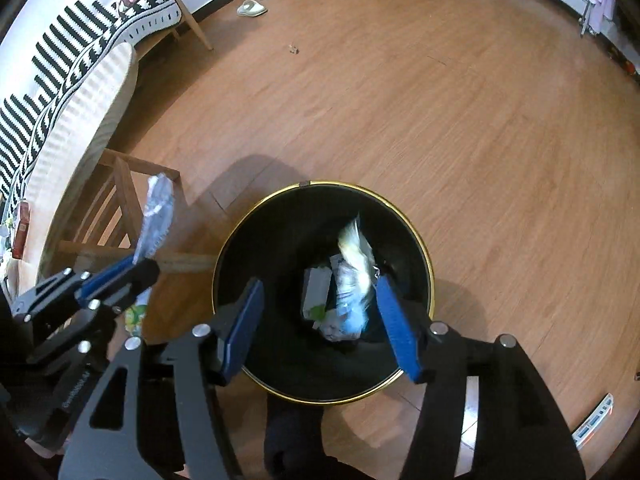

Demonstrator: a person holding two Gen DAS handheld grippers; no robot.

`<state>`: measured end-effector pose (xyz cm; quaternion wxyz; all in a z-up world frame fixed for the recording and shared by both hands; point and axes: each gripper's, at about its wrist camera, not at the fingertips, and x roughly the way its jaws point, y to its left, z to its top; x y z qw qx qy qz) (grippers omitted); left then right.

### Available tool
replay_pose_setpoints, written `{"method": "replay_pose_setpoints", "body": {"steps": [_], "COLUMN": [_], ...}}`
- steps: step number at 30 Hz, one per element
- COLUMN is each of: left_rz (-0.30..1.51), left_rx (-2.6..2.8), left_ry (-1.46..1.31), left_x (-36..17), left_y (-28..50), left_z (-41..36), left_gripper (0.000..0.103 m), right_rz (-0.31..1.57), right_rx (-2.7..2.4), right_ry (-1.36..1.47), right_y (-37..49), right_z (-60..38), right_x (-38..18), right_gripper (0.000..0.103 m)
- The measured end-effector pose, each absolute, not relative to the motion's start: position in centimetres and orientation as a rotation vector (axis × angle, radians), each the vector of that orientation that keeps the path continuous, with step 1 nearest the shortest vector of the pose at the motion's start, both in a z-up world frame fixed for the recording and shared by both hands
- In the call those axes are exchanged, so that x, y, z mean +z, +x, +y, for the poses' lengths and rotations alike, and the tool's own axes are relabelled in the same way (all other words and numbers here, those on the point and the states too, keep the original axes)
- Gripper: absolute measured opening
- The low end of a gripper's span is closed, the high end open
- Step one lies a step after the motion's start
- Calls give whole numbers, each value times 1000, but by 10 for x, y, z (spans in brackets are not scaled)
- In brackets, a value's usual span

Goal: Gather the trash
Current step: 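Carry both wrappers to the black bin and release them from both tools, then return both tools to the trash pile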

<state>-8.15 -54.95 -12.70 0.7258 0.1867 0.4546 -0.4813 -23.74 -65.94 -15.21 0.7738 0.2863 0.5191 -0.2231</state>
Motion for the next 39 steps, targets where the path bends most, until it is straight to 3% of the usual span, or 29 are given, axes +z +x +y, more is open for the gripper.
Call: {"method": "replay_pose_setpoints", "body": {"steps": [9, 11, 13, 14, 18, 22, 26, 39], "left_rz": [1069, 1067, 1053, 1040, 1017, 974, 915, 812], "left_rx": [-1182, -1209, -1204, -1192, -1170, -1115, -1020, -398], "left_ry": [336, 350, 358, 356, 371, 322, 279, 80], "left_x": [-139, -140, -139, -138, -128, -100, -69, -1], "left_y": [-86, -90, -93, -93, -92, -80, -63, 45], "left_z": [-560, -564, -564, -562, -550, -522, -478, -205], "left_gripper": [12, 23, 74, 78, 79, 91, 95, 95], "right_rz": [1041, 1015, 994, 984, 962, 955, 923, 911], "right_rx": [-527, -535, -544, -547, -541, -519, -459, -101], "right_ry": [664, 662, 656, 655, 620, 558, 474, 286], "right_y": [-248, -249, -250, -250, -242, -222, -194, -52], "right_z": [-669, -670, -671, -671, -662, -643, -608, -416], "right_x": [-131, -121, -114, -110, -96, -81, -58, -18], "right_gripper": [59, 62, 65, 65, 69, 74, 78, 79]}}
